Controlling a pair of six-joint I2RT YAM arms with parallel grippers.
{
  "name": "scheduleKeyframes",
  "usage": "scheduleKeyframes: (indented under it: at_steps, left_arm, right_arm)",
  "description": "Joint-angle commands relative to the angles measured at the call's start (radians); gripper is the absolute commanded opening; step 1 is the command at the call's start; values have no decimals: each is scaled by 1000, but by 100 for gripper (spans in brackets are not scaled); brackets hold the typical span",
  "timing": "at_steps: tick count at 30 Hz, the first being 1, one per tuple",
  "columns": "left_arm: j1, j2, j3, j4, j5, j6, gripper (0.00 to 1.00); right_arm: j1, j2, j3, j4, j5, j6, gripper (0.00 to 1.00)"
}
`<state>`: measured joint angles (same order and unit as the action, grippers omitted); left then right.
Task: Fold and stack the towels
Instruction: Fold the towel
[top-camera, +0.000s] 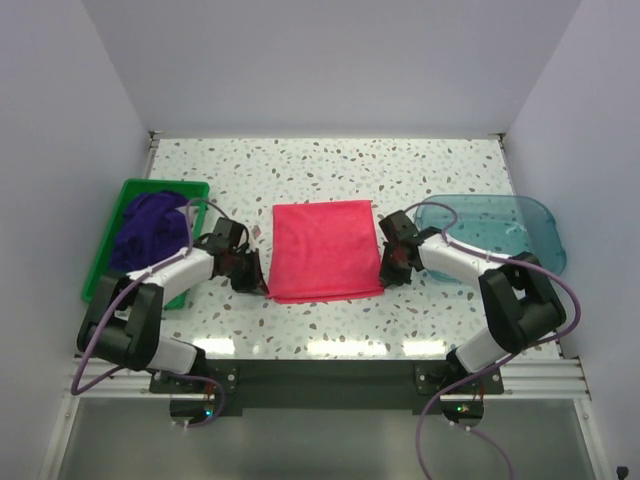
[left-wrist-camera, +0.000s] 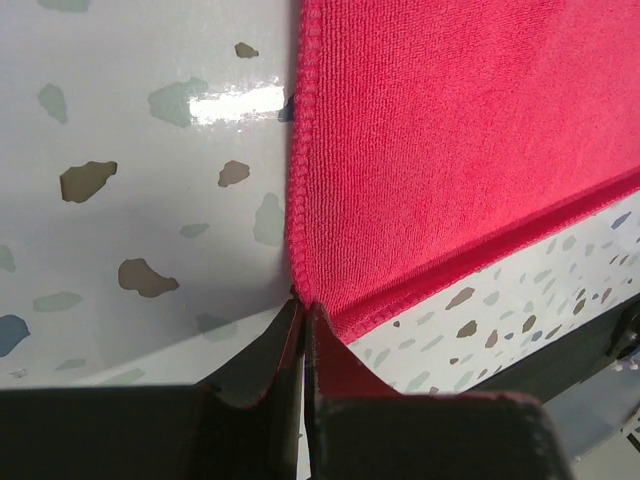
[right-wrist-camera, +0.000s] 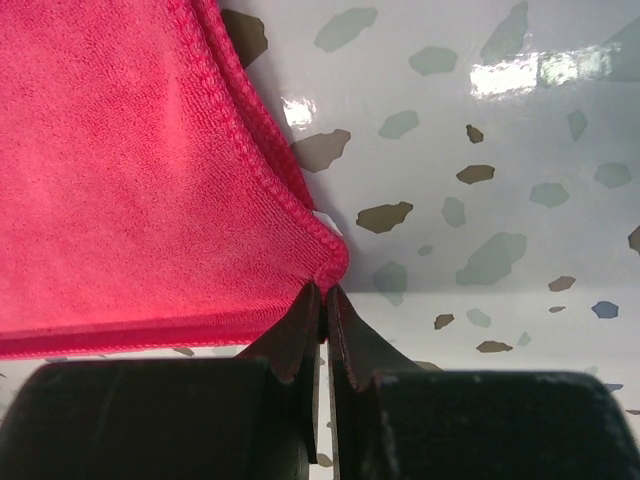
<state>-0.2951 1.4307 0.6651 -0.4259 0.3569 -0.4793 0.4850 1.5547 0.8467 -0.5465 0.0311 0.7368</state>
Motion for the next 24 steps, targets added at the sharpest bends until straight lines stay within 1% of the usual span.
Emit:
scheduleKeyframes:
  at_steps: [1, 6, 10, 15, 17, 24]
  left_arm:
    - [2, -52, 10, -22, -38, 16, 3]
    - [2, -93, 67, -56, -33, 13, 3]
    - [-2, -111, 71, -53, -9, 10, 4]
    - [-18, -82, 16, -8, 4, 11, 4]
    - [-22, -66, -15, 22, 14, 13, 4]
    - [-45, -32, -39, 61, 37, 16, 6]
  right_arm:
    - [-10, -33, 43, -75, 105, -33, 0]
    - [-11, -67, 141, -150, 154, -63, 0]
    - [-11, -90, 158, -168, 187, -76, 0]
    - [-11, -79, 83, -132, 182, -56, 0]
    - [-10, -77, 37, -84, 171, -41, 0]
    - [-13, -53, -38, 13, 185, -30, 0]
